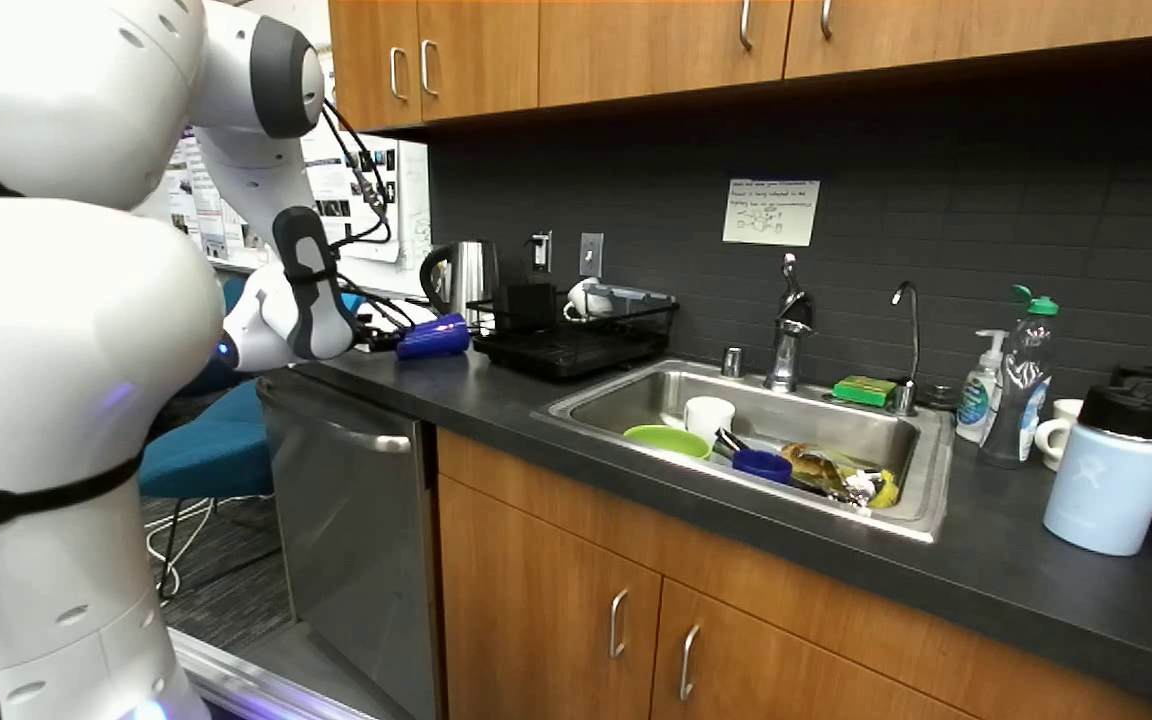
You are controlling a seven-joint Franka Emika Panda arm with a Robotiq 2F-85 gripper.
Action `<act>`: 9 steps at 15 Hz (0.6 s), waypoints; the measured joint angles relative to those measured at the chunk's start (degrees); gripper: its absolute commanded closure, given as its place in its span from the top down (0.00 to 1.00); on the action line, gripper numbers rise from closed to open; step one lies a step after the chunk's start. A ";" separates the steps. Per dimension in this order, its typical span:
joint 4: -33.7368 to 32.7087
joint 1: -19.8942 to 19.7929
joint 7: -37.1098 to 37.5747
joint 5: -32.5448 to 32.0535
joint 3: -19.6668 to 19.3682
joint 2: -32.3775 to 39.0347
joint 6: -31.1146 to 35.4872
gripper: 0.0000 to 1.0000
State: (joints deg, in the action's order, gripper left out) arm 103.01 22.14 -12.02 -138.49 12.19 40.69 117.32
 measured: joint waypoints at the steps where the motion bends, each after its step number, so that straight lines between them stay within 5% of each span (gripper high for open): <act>1: -0.12 -0.03 0.00 0.02 -0.06 0.00 0.00 1.00; 9: -2.25 -0.28 -1.81 5.45 -0.33 0.01 0.24 1.00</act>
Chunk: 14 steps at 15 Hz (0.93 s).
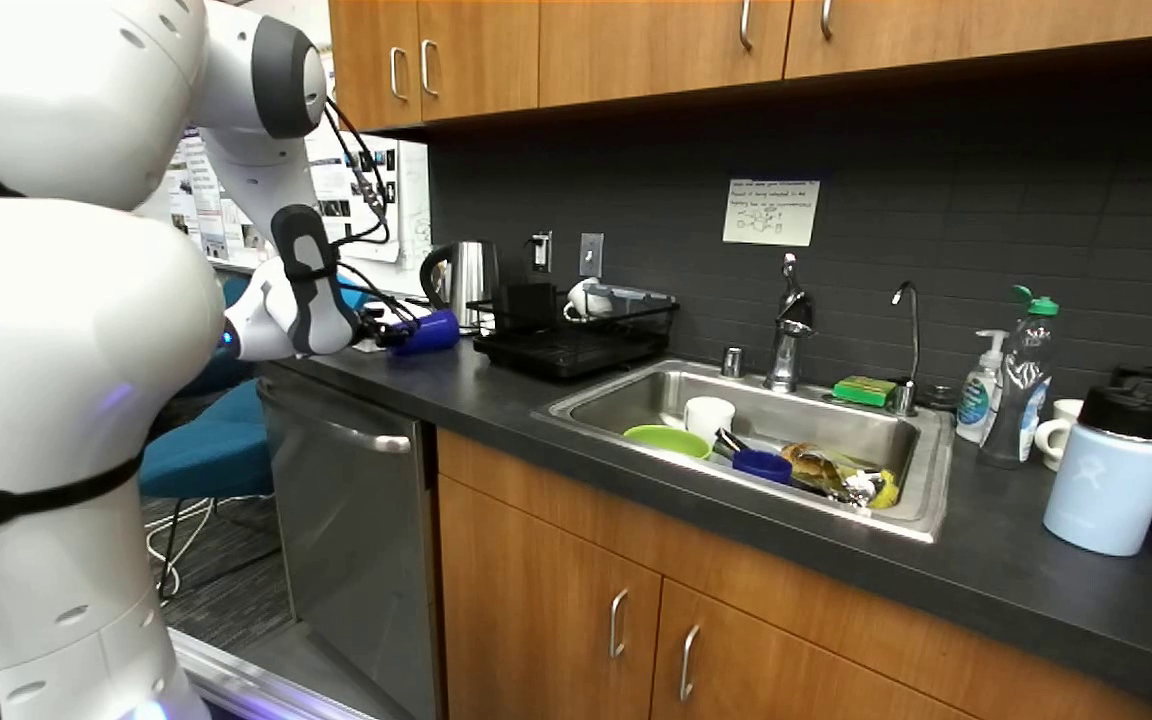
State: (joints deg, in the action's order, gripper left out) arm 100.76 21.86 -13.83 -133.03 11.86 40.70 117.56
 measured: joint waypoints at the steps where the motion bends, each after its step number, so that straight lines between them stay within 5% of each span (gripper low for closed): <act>1: -0.72 0.02 -0.54 1.18 0.03 0.00 0.14 1.00; 7: -4.53 -0.44 -10.90 15.30 0.60 -2.84 5.97 1.00; 14: -5.18 -7.17 -41.98 50.99 9.19 -11.55 6.93 1.00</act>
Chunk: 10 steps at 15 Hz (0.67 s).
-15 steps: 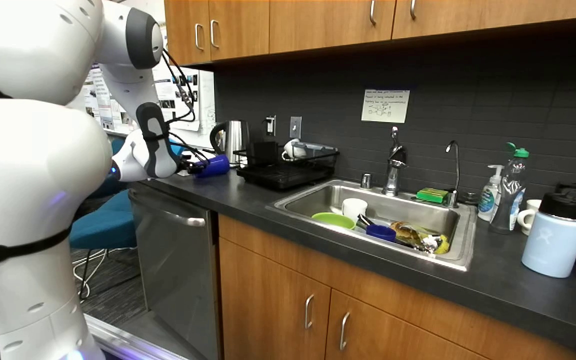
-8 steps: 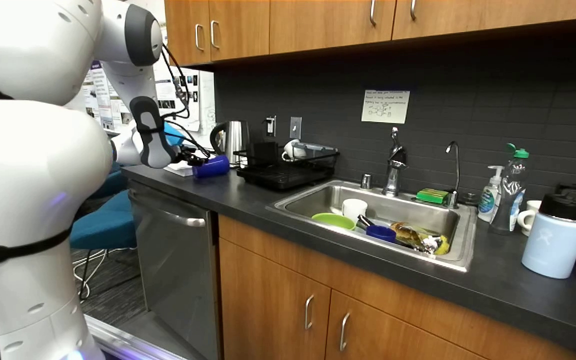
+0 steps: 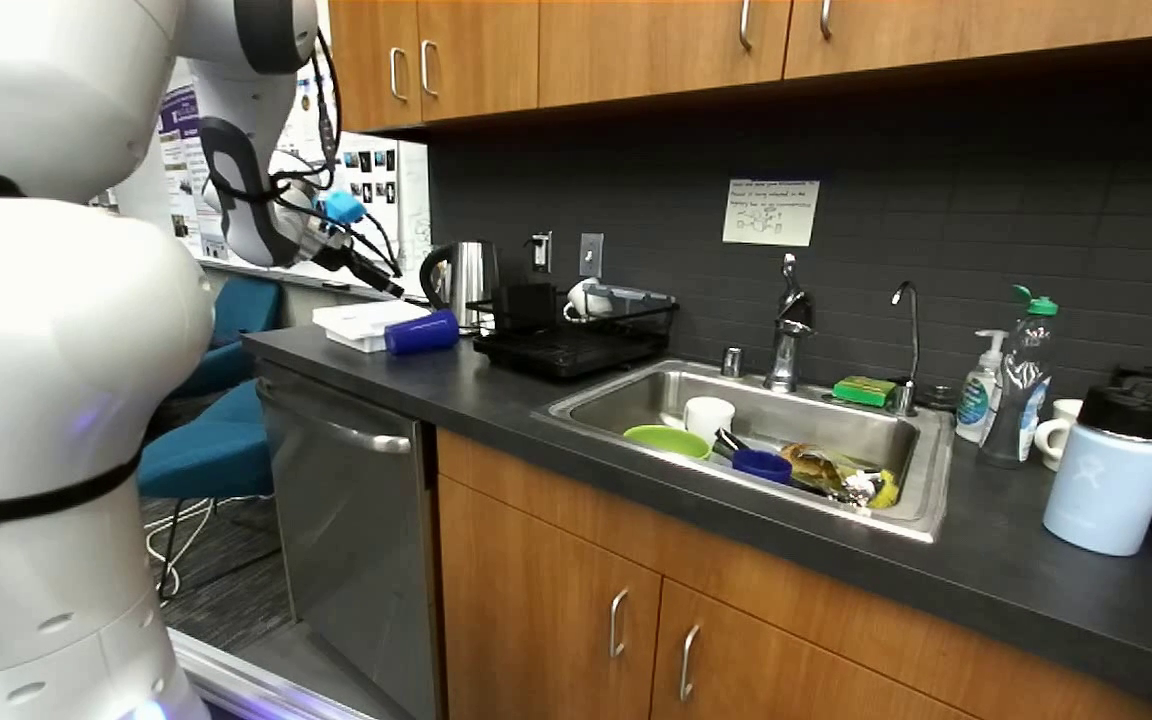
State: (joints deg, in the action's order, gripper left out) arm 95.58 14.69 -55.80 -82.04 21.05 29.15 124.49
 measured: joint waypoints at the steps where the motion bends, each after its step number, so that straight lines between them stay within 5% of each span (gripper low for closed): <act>1: -0.55 -0.87 -4.26 5.06 1.33 -0.60 -1.09 1.00; 5: -4.95 -0.73 -18.63 23.62 2.09 -1.25 -5.99 1.00; 10: -11.22 1.31 -26.78 35.52 -0.04 0.37 -8.13 1.00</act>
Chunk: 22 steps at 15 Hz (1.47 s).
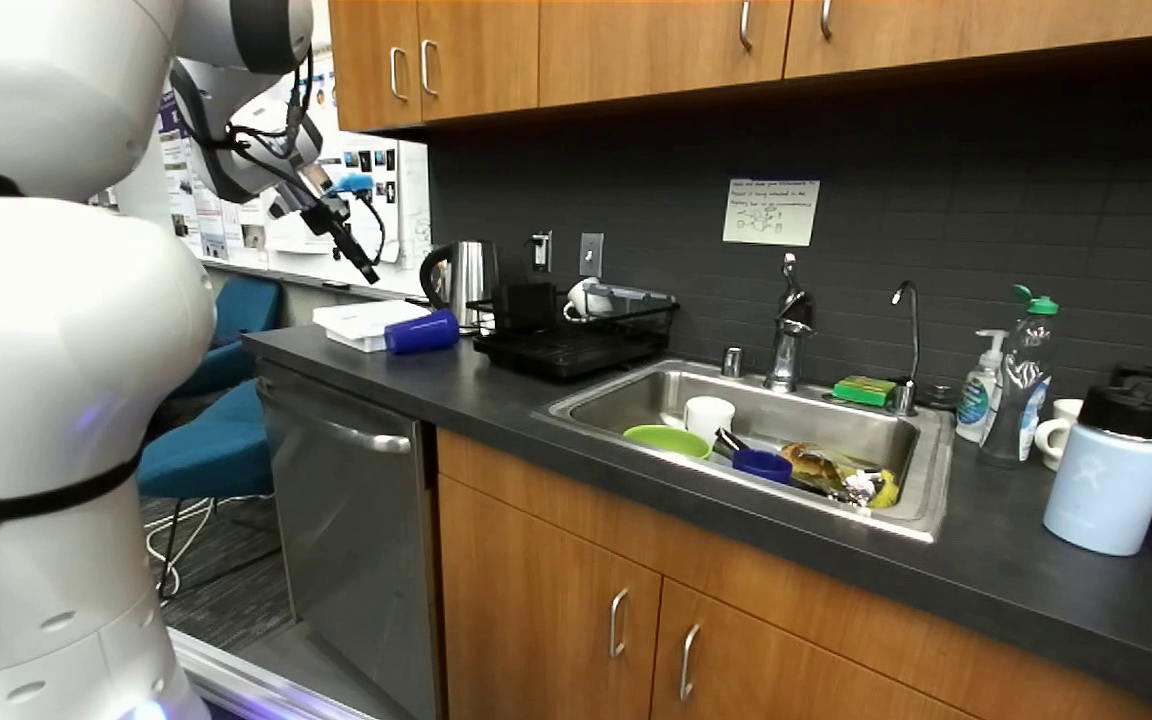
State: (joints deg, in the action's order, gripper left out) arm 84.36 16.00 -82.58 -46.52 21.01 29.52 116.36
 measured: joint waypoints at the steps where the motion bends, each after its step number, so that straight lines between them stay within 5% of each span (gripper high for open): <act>1: -1.36 0.46 -0.51 1.73 -0.59 0.69 -0.12 1.00; 9: -10.44 4.04 0.91 7.18 -5.83 7.15 -0.10 1.00; 22: -12.44 4.25 4.89 11.41 -7.89 9.28 2.73 1.00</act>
State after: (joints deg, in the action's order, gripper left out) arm 71.92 20.25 -77.69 -35.11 13.13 38.80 119.09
